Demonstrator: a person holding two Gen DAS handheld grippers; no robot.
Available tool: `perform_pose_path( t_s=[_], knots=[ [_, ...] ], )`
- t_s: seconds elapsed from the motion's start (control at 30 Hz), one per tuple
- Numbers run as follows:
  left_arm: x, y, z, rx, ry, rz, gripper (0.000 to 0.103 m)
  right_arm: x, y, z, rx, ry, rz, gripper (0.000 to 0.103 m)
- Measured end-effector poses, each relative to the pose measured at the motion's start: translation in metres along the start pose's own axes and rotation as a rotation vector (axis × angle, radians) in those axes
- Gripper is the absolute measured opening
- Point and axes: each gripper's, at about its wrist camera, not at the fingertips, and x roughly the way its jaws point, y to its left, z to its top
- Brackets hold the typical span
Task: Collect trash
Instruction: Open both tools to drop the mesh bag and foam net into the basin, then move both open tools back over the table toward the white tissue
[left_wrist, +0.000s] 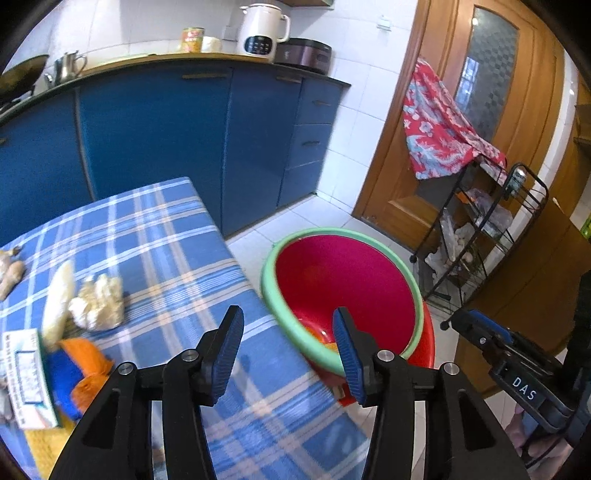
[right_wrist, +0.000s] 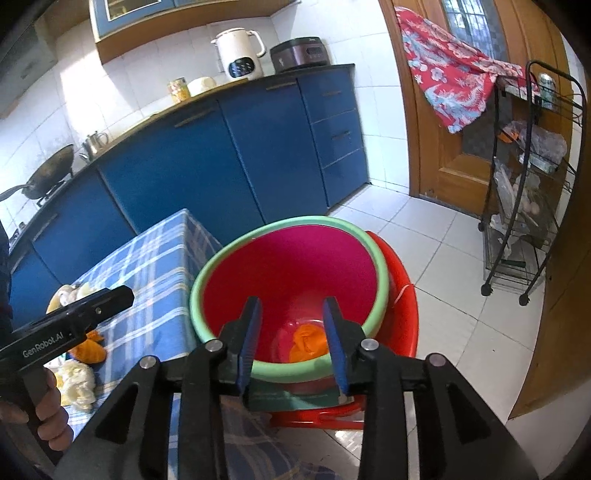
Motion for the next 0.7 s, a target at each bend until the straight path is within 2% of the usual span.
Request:
perform_pose_path(
  t_s=[0.7],
  knots=[
    [-0.089, 0.088, -0.037, -0.142, -0.054, 0.180, 0.057, -0.026, 0.084, -0.015, -0.095, 0.006, 0.131, 0.050]
  ],
)
